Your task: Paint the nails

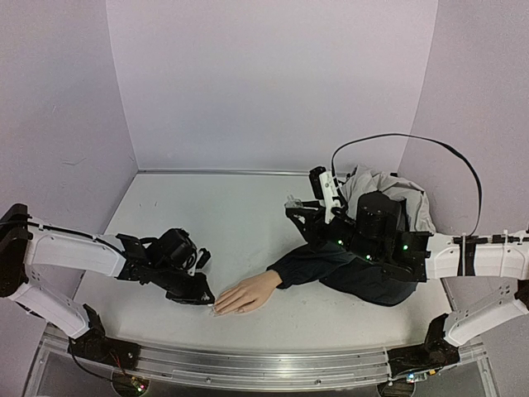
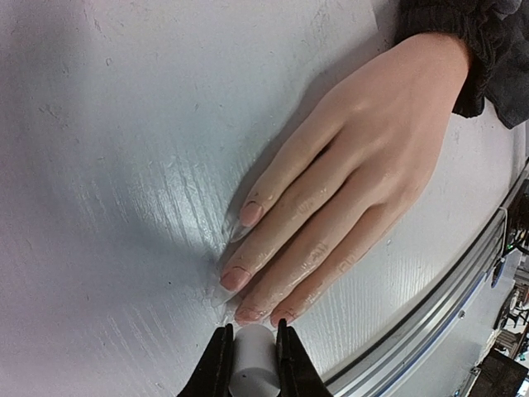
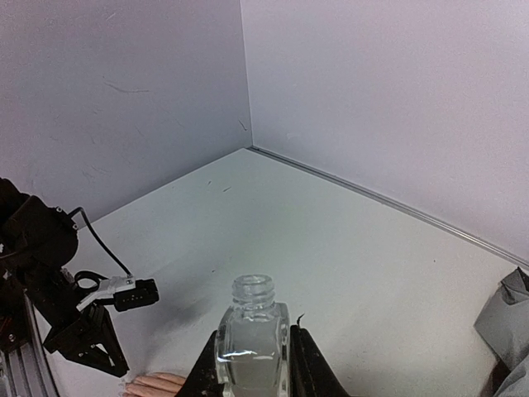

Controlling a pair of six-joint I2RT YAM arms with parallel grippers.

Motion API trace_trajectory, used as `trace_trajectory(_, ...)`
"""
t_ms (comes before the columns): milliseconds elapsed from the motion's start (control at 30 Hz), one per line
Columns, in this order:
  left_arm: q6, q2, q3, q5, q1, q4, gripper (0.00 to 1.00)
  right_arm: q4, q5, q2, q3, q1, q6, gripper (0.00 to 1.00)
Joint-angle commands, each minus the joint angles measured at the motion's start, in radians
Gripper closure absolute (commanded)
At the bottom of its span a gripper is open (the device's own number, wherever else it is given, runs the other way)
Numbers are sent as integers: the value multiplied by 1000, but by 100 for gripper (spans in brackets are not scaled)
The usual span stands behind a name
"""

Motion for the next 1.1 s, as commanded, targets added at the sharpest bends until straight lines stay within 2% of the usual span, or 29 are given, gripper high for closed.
trace_trajectory(0, 16, -1, 30, 6, -6, 39, 100, 82, -1, -18, 8, 2, 9, 100)
trace_trajectory(1067, -12, -56, -42, -43, -6, -5, 100, 82, -9, -8, 20, 2, 6, 100)
